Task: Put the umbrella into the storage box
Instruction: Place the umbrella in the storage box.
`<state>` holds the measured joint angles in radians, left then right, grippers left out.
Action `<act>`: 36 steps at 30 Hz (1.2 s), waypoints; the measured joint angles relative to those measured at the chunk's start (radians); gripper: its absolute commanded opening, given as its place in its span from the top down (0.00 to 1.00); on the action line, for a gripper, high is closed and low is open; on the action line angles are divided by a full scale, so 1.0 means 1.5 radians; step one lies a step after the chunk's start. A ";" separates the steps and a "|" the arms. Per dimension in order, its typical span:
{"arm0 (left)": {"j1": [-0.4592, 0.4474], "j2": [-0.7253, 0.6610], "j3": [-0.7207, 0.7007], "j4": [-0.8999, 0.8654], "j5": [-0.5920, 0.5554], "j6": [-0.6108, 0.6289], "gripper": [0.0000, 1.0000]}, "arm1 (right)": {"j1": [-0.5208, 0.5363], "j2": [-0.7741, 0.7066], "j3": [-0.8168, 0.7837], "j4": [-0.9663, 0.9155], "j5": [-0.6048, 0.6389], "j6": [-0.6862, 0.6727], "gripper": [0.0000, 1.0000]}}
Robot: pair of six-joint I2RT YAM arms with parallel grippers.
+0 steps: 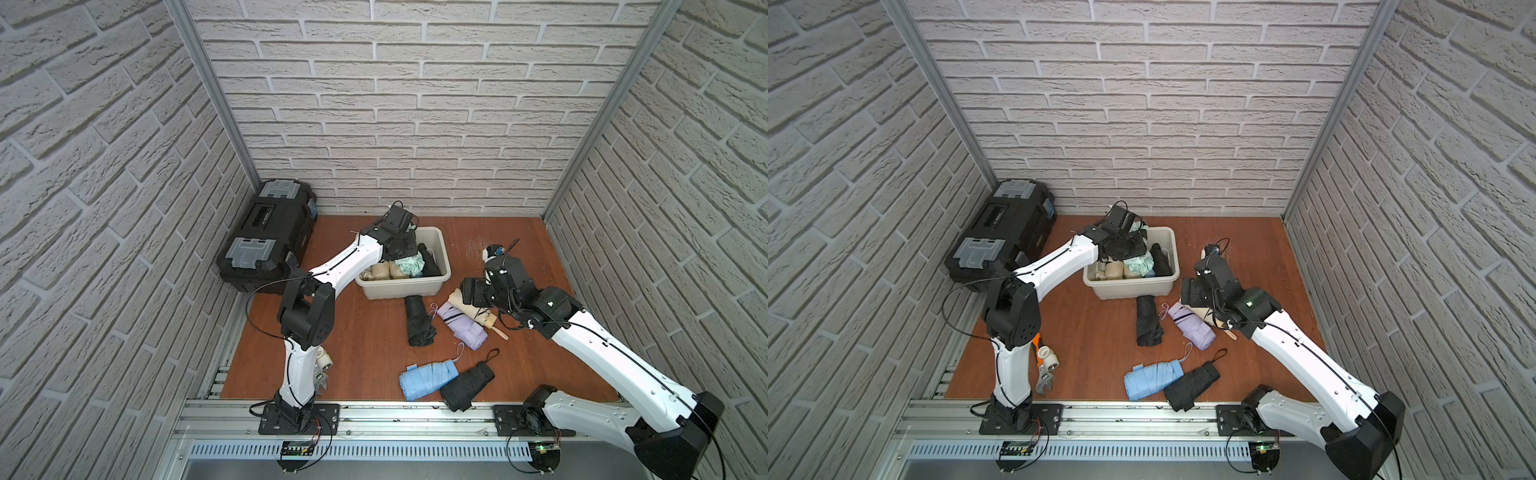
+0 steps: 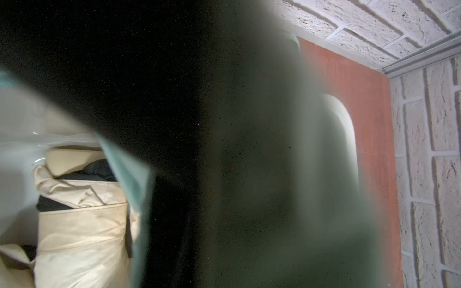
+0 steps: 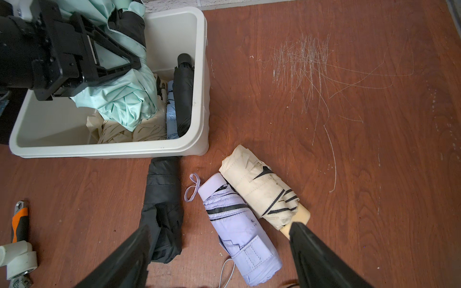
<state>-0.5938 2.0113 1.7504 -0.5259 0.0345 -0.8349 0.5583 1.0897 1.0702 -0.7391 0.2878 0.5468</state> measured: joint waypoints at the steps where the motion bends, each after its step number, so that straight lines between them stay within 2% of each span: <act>1: -0.002 0.003 0.000 0.004 0.001 -0.004 0.63 | 0.000 0.000 0.000 -0.001 0.002 0.001 0.11; 4: -0.006 0.009 0.003 0.009 0.002 -0.010 0.63 | 0.000 -0.001 -0.001 -0.004 0.005 0.005 0.11; 10: -0.017 0.003 -0.010 0.017 -0.048 0.008 0.63 | 0.000 -0.010 -0.010 -0.005 0.009 0.019 0.11; 19: -0.028 -0.072 -0.065 0.014 -0.097 0.031 0.63 | 0.000 -0.012 -0.012 -0.008 0.009 0.030 0.11; 27: -0.037 -0.099 -0.100 0.020 -0.063 0.005 0.63 | 0.000 -0.013 -0.012 -0.008 0.006 0.030 0.11; 36: -0.036 -0.063 -0.103 0.043 0.000 -0.038 0.63 | 0.000 -0.039 -0.046 -0.005 0.007 0.034 0.11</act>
<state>-0.6472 1.9175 1.5955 -0.4606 0.0341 -0.8921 0.5583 1.0317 1.0012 -0.7467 0.2977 0.5972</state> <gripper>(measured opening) 0.462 0.891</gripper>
